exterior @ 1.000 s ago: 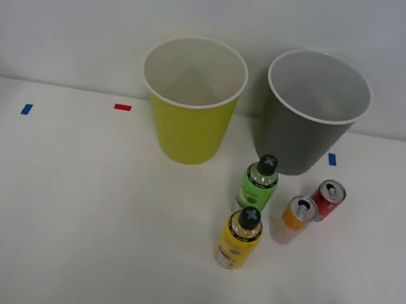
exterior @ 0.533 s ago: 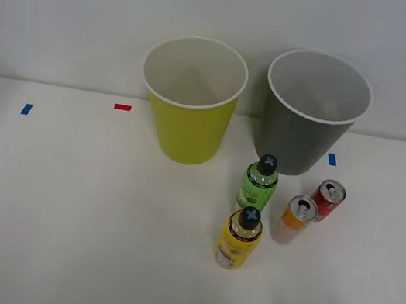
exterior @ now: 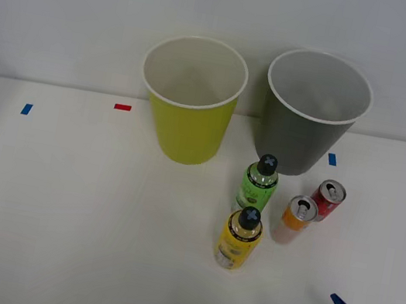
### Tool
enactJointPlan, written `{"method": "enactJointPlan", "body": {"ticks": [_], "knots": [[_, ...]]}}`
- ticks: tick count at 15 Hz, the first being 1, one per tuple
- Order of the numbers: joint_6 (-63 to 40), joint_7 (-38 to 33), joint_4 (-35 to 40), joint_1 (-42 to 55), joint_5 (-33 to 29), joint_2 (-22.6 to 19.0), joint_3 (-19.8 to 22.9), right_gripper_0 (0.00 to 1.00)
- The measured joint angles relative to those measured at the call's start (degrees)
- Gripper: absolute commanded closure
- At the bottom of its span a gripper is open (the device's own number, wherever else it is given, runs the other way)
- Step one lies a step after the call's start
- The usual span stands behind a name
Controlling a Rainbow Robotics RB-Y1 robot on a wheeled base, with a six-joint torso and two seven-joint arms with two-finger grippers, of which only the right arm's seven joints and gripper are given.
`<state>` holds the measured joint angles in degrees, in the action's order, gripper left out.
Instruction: Put cans in the gray bin, plastic bottles in the light green bin
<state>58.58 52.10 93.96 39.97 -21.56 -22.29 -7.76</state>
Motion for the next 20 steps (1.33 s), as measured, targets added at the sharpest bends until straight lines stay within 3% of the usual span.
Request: {"method": "enactJointPlan", "body": {"ticks": [4,12,20], "knots": [[-4.1,5.4,0.0,-3.1,4.9,-2.5,-2.9,0.0],[-9.6,7.4,0.0,-7.3,7.5,-2.3,-3.6,0.0],[-22.3,8.9,0.0,-16.9,10.7,-1.9,-6.8,0.0]]}}
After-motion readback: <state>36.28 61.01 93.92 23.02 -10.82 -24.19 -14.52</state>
